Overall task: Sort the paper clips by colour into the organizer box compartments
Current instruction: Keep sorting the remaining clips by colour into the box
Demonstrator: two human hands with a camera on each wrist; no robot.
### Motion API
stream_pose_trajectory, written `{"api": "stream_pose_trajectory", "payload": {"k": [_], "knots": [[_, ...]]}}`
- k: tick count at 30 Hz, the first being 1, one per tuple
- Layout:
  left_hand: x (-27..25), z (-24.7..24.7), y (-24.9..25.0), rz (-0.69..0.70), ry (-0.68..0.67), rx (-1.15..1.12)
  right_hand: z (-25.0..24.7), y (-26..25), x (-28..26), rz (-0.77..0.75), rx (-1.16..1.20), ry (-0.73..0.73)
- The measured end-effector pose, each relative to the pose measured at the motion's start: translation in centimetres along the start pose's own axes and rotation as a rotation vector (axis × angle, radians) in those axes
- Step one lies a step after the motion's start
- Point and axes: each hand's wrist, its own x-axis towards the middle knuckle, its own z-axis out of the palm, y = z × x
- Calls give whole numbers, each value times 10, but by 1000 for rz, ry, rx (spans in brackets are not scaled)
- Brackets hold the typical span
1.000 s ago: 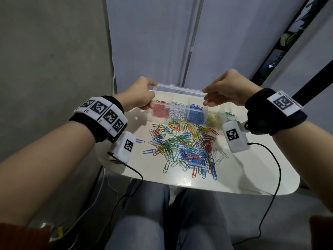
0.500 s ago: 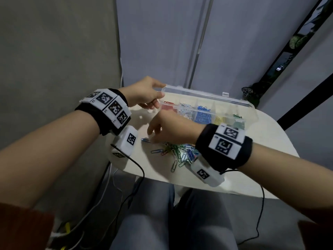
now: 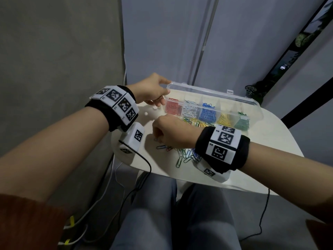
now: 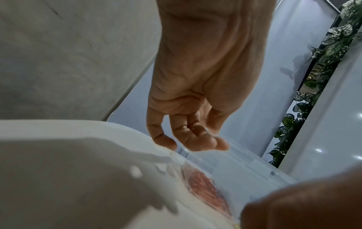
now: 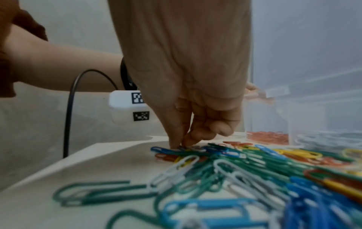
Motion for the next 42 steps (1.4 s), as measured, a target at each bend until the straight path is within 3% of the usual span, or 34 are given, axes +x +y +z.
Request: {"api": "stream_pose_trajectory", "payload": {"k": [5,8,12,15,18,21,24,29,34,38,42], "knots": [[-5,0,-4,21,5,-21,-4,8,-8,9,32,-16],[-14,-5,-12,33,87,-33,-12,25,-21,33,30,-33],[-33,-19,-26,120,173,275,-31,55,-54,160,138,91],[-57,-19,-30,128,-13,437,-45,79,-84,321,160,172],[-74,-3,-27,146,-229,648,-45,97,-109,531,41,18],[-75,16,-27,196,-311,833,-35,103,-118,648,-34,-125],[-70,29,-22,221,-308,873,-23,98,-116,590,-52,-114],[-66,50,-8,339,-266,780,-18,69,-109,352,42,-59],[-64,51,-7,446,-184,780,-28,78,-114,410,47,17],[-62,54,-11,480,-247,793,-21,79,-123,377,61,-114],[-62,60,-5,532,-335,821,-16,71,-122,255,178,-120]]}}
